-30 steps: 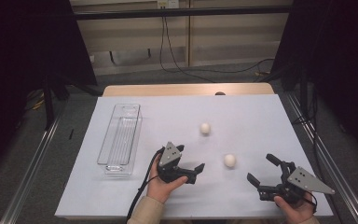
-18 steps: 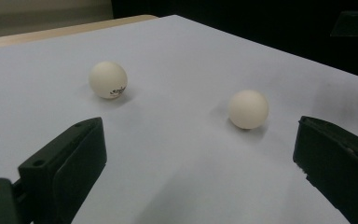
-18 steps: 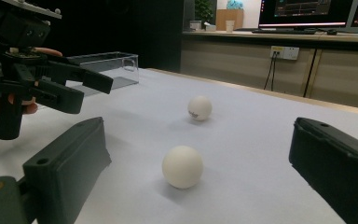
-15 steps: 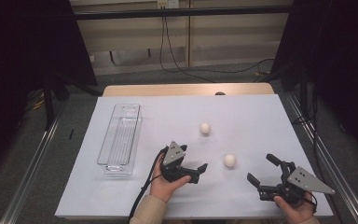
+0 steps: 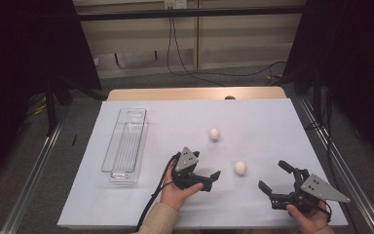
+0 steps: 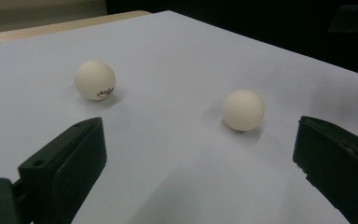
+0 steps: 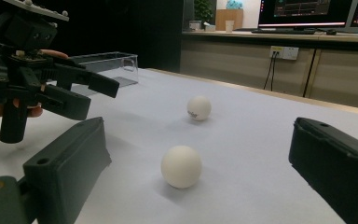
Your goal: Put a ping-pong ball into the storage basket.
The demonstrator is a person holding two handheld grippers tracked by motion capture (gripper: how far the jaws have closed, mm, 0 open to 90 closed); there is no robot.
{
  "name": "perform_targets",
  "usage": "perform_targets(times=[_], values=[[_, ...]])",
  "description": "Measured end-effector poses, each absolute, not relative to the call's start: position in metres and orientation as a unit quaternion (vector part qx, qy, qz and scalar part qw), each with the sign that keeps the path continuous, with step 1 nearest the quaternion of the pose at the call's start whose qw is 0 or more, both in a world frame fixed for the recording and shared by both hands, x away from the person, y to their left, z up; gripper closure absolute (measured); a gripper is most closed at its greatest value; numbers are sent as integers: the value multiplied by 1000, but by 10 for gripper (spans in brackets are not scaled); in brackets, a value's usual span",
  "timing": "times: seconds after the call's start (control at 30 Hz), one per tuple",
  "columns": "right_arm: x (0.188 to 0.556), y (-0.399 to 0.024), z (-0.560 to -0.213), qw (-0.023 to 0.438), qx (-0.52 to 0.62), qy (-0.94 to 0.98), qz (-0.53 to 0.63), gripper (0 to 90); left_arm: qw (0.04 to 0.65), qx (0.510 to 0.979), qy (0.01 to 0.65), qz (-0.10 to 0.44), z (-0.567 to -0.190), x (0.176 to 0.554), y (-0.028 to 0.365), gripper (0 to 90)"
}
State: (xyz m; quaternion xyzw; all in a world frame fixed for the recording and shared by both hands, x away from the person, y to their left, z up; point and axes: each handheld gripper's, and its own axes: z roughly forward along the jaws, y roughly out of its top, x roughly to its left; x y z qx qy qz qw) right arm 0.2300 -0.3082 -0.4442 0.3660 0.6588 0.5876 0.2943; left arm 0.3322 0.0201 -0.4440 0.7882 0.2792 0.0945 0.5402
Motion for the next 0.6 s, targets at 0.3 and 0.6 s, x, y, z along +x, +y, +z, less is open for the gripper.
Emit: perform_targets(times=[0.3,0.6], values=[[230,-308,-444,293,367,658,588,39,538,790,278,93,-445,334,16,27],[230,-308,-444,294,367,658,588,39,536,793,276,90,-446,335,11,27]])
